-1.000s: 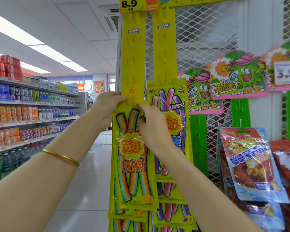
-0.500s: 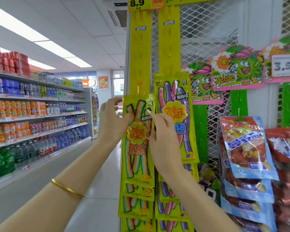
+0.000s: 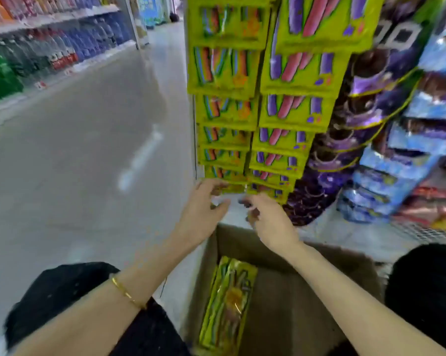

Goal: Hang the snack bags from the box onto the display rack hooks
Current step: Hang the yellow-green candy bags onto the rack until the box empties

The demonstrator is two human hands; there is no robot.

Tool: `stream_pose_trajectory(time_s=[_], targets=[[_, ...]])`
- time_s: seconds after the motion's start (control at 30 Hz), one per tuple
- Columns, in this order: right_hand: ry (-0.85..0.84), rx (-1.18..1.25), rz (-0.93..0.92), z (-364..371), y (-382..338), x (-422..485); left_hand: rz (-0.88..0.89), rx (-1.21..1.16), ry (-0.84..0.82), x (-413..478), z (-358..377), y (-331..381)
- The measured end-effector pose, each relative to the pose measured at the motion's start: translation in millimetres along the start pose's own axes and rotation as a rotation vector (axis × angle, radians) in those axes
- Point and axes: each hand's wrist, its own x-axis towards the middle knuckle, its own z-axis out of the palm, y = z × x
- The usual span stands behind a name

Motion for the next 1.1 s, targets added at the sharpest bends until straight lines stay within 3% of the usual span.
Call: stream_pose_trajectory(time_s=[0.17,0.3,0.43,0.6,0.9,1.1], targets=[[-0.451,0.091,0.505,105,99,-57,-0.215,0.019,-0.216,-13,25,-51],[-0.463,0.344,0.915,157,126,-83,-0.359,-0.032,-0.304,-10,27,-66],[-0.458,0.36,1.185,200,144,-99,-0.464,-0.042,-0.313,-8,23,-79],[-0.334,0.426,1.331,228,155,-107,-0.567,-0.026,-0.307,-10,18,-96],[-0.189,0.492,1.506,247,166,-104,-0.596,-0.021,-0.278,-13,14,-99],[-0.236,0.341,1.387,251,172,-110,-0.605,0.01,-0.286,-15,12,-100]])
